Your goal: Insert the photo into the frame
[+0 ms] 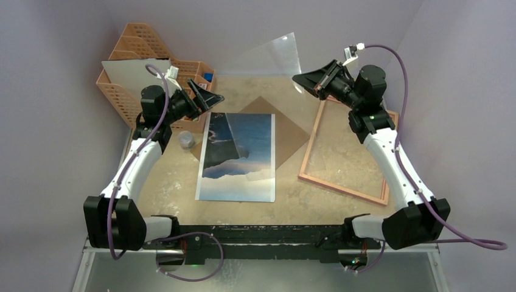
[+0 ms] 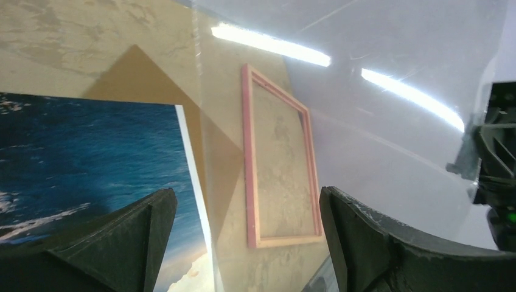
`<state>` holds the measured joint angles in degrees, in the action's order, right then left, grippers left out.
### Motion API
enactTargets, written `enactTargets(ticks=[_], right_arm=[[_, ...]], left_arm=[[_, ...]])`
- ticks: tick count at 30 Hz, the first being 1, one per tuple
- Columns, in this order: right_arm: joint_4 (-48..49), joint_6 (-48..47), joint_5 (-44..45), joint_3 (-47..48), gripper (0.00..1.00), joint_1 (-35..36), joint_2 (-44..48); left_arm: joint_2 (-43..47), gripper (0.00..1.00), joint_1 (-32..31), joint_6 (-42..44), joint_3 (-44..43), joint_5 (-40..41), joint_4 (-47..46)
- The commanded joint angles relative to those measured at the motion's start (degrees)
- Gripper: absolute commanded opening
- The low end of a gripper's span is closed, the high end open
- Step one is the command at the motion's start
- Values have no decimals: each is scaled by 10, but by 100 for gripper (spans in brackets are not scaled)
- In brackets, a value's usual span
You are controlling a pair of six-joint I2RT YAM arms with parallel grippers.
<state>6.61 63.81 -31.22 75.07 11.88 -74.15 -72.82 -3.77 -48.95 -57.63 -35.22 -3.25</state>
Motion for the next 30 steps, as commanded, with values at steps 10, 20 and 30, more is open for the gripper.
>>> enactTargets(ticks=[10, 20, 30], right_arm=[[186, 155, -86, -38, 0, 0, 44], [296, 252, -114, -71, 0, 0, 13], [323, 245, -114, -106, 0, -51, -4]], left_arm=[[46, 91, 7, -30, 3, -53, -42], [110, 77, 7, -162, 65, -126, -188], [158, 46, 9, -193, 50, -154, -172]])
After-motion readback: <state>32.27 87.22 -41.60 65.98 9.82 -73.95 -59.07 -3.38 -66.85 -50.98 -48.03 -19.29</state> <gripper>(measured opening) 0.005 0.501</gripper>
